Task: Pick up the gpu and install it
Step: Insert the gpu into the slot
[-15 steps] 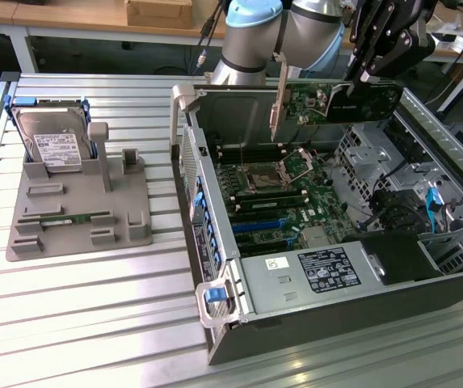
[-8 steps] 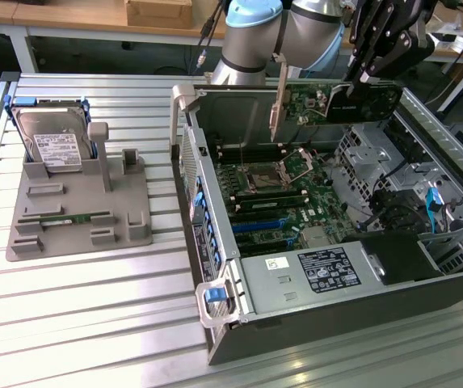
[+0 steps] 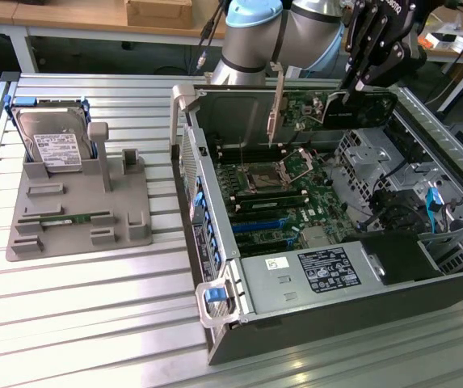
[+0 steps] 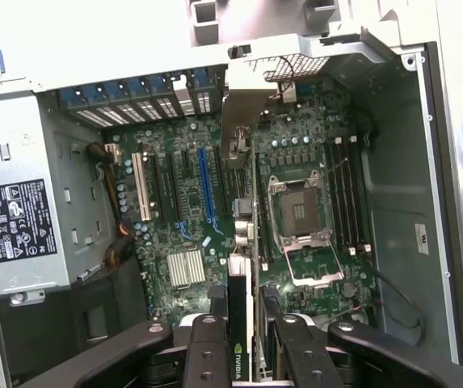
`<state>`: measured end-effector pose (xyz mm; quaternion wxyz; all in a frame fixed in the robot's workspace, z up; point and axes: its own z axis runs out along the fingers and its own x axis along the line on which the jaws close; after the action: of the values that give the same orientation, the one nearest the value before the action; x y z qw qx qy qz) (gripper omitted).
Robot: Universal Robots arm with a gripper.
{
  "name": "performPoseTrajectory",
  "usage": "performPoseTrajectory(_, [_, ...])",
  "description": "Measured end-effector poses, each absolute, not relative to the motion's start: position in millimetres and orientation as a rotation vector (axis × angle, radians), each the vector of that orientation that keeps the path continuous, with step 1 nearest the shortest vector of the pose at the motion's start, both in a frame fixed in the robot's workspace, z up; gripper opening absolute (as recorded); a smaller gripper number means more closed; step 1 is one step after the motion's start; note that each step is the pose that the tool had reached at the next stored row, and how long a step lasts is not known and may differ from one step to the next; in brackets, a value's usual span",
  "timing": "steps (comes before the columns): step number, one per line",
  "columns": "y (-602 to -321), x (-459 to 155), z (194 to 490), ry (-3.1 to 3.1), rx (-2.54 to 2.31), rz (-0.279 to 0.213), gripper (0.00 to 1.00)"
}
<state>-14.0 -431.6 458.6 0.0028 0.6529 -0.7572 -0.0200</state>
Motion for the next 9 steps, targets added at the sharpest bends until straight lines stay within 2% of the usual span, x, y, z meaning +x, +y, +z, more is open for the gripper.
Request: performPoseTrajectory(9, [-432, -14, 447, -2.375, 2.047, -0.063, 0.27])
